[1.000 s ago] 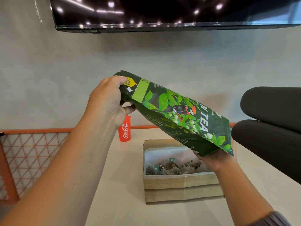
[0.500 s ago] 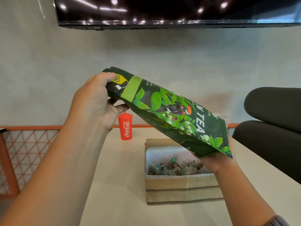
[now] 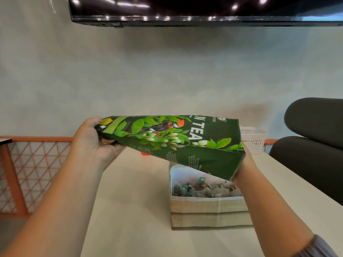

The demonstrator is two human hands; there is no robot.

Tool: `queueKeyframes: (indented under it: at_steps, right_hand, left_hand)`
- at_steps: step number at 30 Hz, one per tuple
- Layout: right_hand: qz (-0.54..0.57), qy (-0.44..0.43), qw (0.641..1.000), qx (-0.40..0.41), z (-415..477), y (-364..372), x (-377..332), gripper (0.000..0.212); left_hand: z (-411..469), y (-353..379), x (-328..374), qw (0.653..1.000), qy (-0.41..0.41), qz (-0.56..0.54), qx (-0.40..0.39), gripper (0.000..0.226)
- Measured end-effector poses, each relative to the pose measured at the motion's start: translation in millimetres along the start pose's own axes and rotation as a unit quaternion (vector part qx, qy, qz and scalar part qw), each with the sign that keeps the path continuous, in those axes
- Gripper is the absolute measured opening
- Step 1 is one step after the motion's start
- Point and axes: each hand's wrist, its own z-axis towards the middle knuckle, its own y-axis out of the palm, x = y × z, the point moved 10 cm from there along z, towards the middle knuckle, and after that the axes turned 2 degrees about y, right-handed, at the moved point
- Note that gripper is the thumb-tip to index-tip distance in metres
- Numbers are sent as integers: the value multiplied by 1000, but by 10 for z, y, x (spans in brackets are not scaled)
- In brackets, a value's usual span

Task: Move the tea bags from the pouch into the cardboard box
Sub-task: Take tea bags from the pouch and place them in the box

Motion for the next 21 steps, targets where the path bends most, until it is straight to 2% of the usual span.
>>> queueKeyframes:
  at_steps: [1,3,4,7,10,13,17,21]
  right_hand:
    - [-11,-9,1000,21,30,25,13,35]
    - [-40,-11,998,50,84,92,95,55]
    - [-51,-16,997,63,121,120,140,53]
    - [-130,-93,980,119,44,278,142,21]
    - [-196,-142,960,138,-117,548,277,28]
    - [-278,-183,930,159,-181,745,510,28]
    - [-307,-137,923,187,-114,753,942,25]
    - [-322,-83,928,165,-92,801,1242,27]
  left_hand:
    - [29,-61,-61,1000,-6,-4,5,19]
    - [93,-182,-175,1000,-6,-13,22,18]
    - [118,-240,-223,999,-2,-18,31,18]
    - [196,-384,-375,998,2,-30,57,12]
    - [206,-438,-607,998,-20,-36,42,13]
    - [184,-444,-829,997,-53,-59,2,29]
    - [52,-524,-1041,988,-98,-115,19,26]
    - [-42,-575,-1054,987,-104,-123,7,47]
